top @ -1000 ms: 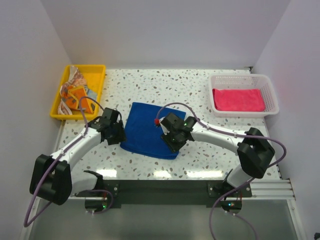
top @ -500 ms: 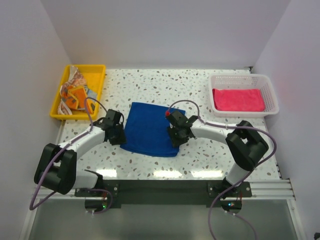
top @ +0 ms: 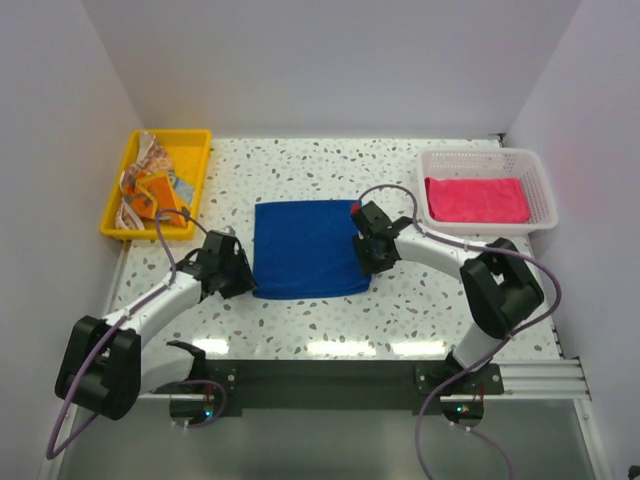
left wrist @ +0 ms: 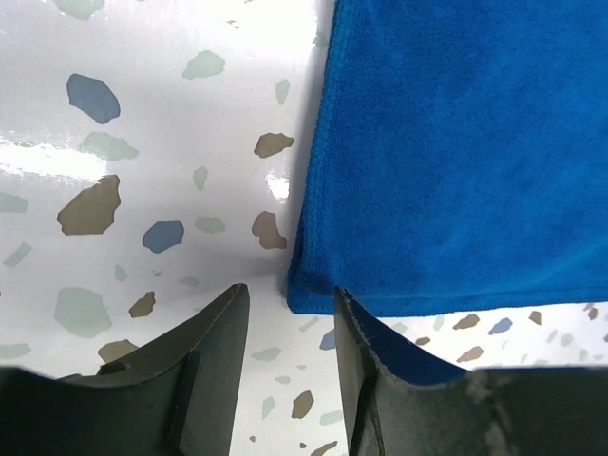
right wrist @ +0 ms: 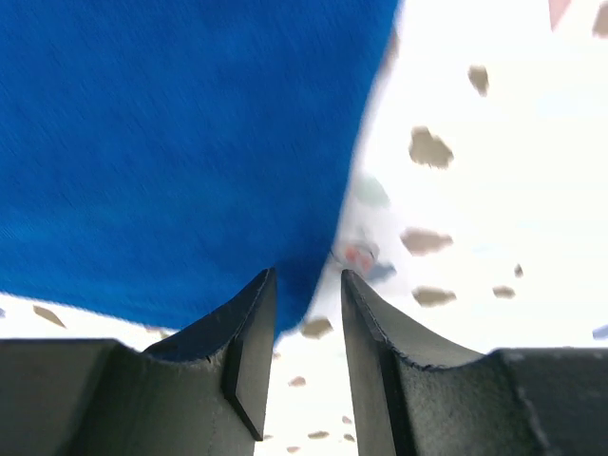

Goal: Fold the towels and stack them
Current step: Fold the towel

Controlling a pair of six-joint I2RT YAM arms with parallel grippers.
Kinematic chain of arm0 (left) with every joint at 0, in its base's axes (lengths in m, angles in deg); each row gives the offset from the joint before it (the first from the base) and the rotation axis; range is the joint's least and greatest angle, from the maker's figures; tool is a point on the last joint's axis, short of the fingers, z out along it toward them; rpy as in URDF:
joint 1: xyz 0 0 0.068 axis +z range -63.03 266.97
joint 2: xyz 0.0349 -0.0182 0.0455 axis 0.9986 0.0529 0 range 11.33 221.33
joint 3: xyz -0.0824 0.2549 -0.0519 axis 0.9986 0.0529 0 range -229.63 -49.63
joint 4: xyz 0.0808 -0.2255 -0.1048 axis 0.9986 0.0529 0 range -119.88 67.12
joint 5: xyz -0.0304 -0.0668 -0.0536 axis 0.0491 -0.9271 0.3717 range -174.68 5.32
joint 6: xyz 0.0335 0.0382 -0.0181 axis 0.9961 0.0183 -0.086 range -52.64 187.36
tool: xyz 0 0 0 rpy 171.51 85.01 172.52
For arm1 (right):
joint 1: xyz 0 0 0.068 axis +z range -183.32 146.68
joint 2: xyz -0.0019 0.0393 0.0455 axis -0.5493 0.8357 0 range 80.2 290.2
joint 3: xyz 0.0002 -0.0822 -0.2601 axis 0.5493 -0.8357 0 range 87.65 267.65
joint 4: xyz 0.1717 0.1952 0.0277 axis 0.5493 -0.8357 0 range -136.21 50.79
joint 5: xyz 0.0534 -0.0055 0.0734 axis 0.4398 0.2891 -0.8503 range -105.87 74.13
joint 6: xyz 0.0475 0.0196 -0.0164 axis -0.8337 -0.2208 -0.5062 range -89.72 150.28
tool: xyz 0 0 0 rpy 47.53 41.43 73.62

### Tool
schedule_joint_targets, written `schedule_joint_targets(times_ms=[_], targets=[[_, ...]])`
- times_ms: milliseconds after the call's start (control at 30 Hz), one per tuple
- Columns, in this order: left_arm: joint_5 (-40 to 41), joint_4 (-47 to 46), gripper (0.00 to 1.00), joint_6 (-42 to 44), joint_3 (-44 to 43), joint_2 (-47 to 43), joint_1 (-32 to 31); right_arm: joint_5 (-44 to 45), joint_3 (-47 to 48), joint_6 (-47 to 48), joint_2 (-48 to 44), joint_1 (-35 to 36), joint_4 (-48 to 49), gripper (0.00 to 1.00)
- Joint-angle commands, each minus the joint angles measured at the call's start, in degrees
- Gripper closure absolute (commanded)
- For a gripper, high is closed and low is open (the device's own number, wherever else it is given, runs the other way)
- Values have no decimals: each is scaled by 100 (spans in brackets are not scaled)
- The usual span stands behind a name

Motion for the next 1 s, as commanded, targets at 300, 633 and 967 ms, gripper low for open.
schedule_joint_targets(times_ms=[300, 633, 967], targets=[[-132, -213, 53, -198, -114, -60, -44, -137, -822, -1309, -1485, -13, 153, 62], [53, -415, 59, -75, -342, 432, -44, 31, -1093, -2480, -1248, -74, 804, 60], [132, -345, 65, 83, -527, 591, -44, 66, -1375, -2622, -940, -74, 1129, 64]])
